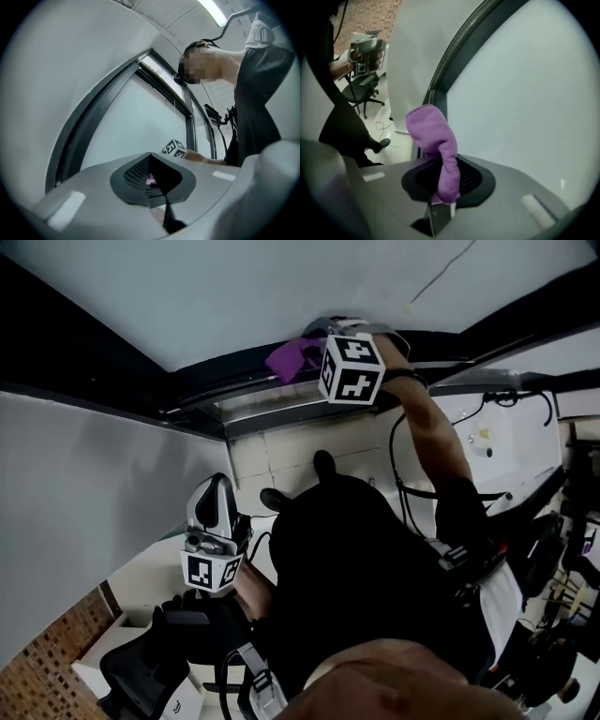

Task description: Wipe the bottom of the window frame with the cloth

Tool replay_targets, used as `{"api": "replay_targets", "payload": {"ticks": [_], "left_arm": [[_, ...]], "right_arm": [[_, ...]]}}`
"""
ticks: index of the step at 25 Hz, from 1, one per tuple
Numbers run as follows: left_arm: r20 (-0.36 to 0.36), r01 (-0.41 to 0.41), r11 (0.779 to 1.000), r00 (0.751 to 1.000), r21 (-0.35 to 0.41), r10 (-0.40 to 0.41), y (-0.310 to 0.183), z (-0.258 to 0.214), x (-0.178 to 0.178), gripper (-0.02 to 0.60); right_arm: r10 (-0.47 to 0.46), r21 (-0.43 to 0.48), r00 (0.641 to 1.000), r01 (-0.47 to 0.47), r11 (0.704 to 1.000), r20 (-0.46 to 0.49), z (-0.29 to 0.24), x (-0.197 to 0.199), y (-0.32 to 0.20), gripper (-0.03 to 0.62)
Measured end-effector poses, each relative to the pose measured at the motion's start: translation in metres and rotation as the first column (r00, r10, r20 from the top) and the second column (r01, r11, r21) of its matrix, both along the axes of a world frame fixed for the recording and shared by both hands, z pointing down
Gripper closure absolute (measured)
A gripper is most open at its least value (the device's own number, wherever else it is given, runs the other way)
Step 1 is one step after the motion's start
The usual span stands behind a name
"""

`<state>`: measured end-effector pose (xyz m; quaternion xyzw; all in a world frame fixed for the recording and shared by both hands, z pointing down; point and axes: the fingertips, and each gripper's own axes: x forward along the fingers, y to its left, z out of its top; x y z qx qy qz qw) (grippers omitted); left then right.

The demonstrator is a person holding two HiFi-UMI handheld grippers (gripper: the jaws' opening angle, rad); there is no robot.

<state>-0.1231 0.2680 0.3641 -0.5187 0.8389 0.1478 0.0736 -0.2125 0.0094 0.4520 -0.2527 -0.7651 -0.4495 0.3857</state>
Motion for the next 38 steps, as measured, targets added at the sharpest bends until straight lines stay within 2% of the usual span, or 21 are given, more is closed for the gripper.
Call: {"api": "replay_targets", "payload": {"ticks": [2,4,6,8,10,13,16,17,19,20,21,22,23,24,27,29,31,33,34,37,38], "left_arm": [[-0.003,0.003,1.000,1.000,0.008,-0.003,0.001,0.001,0.001,0.581],[-0.003,-0.007,1.000,1.000,0.015,0.007,-0.001,0.000,0.004,0.581],[0.003,-0.016,1.000,1.000,0.016,0.016,-0.003,-0.002,0.007,0.581],[0.009,-0.018,1.000,1.000,0.015,0.018,-0.002,-0.004,0.008,0.581],[0.008,-0.014,1.000,1.000,0.018,0.014,0.001,-0.003,0.007,0.581],[-0.001,-0.005,1.000,1.000,0.021,0.005,0.005,0.001,0.007,0.581],[-0.005,-0.010,1.000,1.000,0.023,0.010,0.006,0.003,0.009,0.581],[-0.004,-0.014,1.000,1.000,0.025,0.014,0.005,0.003,0.009,0.581],[-0.003,-0.020,0.999,1.000,0.029,0.020,0.004,0.003,0.010,0.581],[-0.004,-0.020,0.999,1.000,0.030,0.020,0.005,0.003,0.009,0.581],[-0.007,-0.018,0.999,1.000,0.031,0.018,0.006,0.004,0.008,0.581],[-0.010,-0.016,0.999,1.000,0.031,0.017,0.007,0.005,0.006,0.581],[-0.013,-0.016,0.999,1.000,0.033,0.017,0.007,0.006,0.004,0.581],[-0.013,-0.019,0.999,1.000,0.035,0.020,0.005,0.006,0.003,0.581],[0.000,-0.045,0.998,0.999,0.045,0.045,-0.004,0.001,0.005,0.581],[0.011,-0.061,0.997,0.998,0.050,0.061,-0.011,-0.003,0.008,0.581],[0.015,-0.067,0.996,0.998,0.052,0.066,-0.014,-0.004,0.011,0.581],[0.008,-0.067,0.997,0.998,0.050,0.066,-0.013,-0.002,0.014,0.581],[0.003,-0.065,0.997,0.998,0.048,0.065,-0.012,0.000,0.014,0.581],[-0.014,-0.060,0.997,0.998,0.046,0.061,-0.010,0.004,0.009,0.581],[-0.016,-0.063,0.997,0.998,0.043,0.064,-0.011,0.005,0.007,0.581]], "right_arm": [[0.046,0.071,0.998,-0.049,0.996,0.047,-0.019,-0.007,-0.023,0.533],[0.055,0.226,0.998,-0.057,0.972,0.016,0.002,-0.012,-0.042,0.531],[0.027,0.403,0.999,-0.017,0.915,-0.019,0.041,-0.019,-0.053,0.531],[-0.011,0.528,1.000,0.020,0.849,-0.019,0.062,-0.021,-0.057,0.536],[-0.026,0.580,1.000,0.027,0.814,-0.009,0.064,-0.019,-0.057,0.537],[-0.046,0.599,0.998,0.059,0.798,-0.036,0.062,-0.010,-0.057,0.539],[-0.096,0.613,0.987,0.156,0.775,-0.131,0.065,0.015,-0.048,0.539],[-0.120,0.583,0.972,0.218,0.783,-0.203,0.068,0.033,-0.040,0.534],[-0.207,0.418,0.912,0.352,0.837,-0.353,0.073,0.083,-0.007,0.533],[-0.268,0.306,0.883,0.396,0.866,-0.385,0.071,0.105,0.015,0.534],[-0.323,0.207,0.867,0.420,0.883,-0.379,0.067,0.121,0.036,0.533],[-0.360,0.144,0.867,0.428,0.892,-0.345,0.060,0.127,0.051,0.533],[-0.371,0.128,0.881,0.421,0.898,-0.293,0.052,0.123,0.057,0.533],[-0.357,0.155,0.906,0.396,0.905,-0.229,0.042,0.110,0.053,0.533],[-0.243,0.309,0.969,0.245,0.919,-0.046,0.017,0.041,0.007,0.533],[-0.182,0.377,0.982,0.186,0.907,-0.045,0.023,0.009,-0.025,0.533],[-0.159,0.460,0.982,0.186,0.868,-0.097,0.045,-0.006,-0.050,0.533],[-0.168,0.532,0.976,0.216,0.819,-0.137,0.060,-0.004,-0.061,0.534],[-0.183,0.561,0.972,0.236,0.793,-0.151,0.060,0.002,-0.060,0.534],[-0.246,0.654,0.949,0.315,0.688,-0.197,0.045,0.030,-0.049,0.534],[-0.266,0.667,0.941,0.337,0.665,-0.210,0.041,0.041,-0.043,0.534]]}}
